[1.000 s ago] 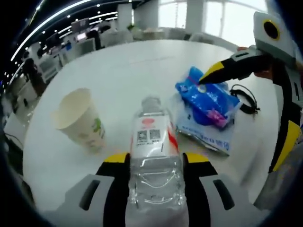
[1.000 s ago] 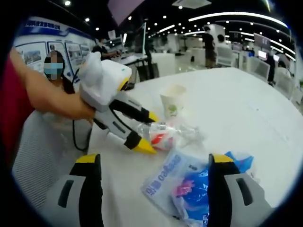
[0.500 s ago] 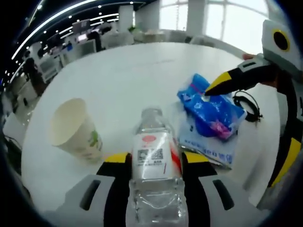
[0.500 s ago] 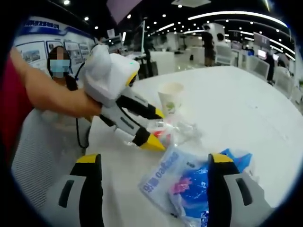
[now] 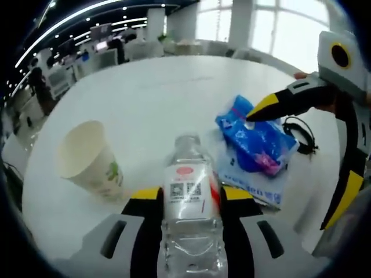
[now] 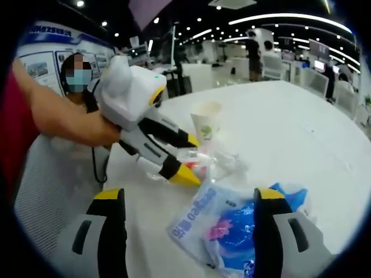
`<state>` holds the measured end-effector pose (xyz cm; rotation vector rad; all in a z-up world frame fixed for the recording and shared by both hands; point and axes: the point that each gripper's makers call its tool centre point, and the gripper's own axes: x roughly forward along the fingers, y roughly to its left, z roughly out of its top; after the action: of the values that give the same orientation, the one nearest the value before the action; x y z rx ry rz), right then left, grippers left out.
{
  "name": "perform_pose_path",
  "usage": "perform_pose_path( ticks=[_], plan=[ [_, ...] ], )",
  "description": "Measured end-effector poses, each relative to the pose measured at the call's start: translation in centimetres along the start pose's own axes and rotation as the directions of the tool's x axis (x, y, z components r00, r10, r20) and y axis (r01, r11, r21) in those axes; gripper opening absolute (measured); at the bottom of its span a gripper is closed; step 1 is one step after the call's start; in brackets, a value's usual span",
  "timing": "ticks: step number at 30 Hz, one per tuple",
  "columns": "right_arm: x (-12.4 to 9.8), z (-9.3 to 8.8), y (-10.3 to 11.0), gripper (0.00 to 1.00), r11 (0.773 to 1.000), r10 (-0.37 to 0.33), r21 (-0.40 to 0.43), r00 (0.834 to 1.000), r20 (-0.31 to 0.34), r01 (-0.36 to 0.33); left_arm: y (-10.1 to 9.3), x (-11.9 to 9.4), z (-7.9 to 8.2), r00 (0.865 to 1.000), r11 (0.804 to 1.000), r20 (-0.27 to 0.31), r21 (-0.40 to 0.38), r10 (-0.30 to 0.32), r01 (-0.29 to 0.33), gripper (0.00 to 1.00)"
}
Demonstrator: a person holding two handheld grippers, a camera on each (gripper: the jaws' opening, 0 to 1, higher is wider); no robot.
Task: Arrange the tabletop items into an orderly group along one side of the table until the central work area is clear of visible clutter.
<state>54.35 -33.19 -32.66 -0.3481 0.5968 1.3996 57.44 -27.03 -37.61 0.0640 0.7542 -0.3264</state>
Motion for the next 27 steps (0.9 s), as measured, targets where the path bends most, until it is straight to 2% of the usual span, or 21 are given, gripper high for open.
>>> perform_pose_path(
  ticks=[10, 21, 25, 27],
  plan=[
    [-0.4, 0.7, -0.1, 0.89, 1.000, -0.010, 0.000, 1.000, 0.014, 0.010, -0.5, -0.8, 0.8, 0.999, 1.000, 0.028, -0.012, -0.020, 0.021, 0.35],
    [-0.8, 0.8, 0.1, 0.89, 1.000, -0.020, -0.009, 1.000, 0.014, 0.020, -0.5, -0.6, 0.4, 1.000, 1.000, 0.015, 0.027, -0.004, 0.004, 0.38],
    [-0.8, 0.6, 0.0, 0.88, 1.000, -0.022, -0.004, 1.000, 0.012, 0.022, -0.4, -0.2, -0.3, 1.000, 0.999, 0.000, 0.038, 0.004, -0.004, 0.39],
    [-0.7, 0.4, 0.0, 0.88, 1.000, -0.022, -0.004, 1.000, 0.007, 0.022, -0.3, -0.2, 0.0, 1.000, 0.999, 0.011, 0.033, 0.005, -0.005, 0.39]
  ],
)
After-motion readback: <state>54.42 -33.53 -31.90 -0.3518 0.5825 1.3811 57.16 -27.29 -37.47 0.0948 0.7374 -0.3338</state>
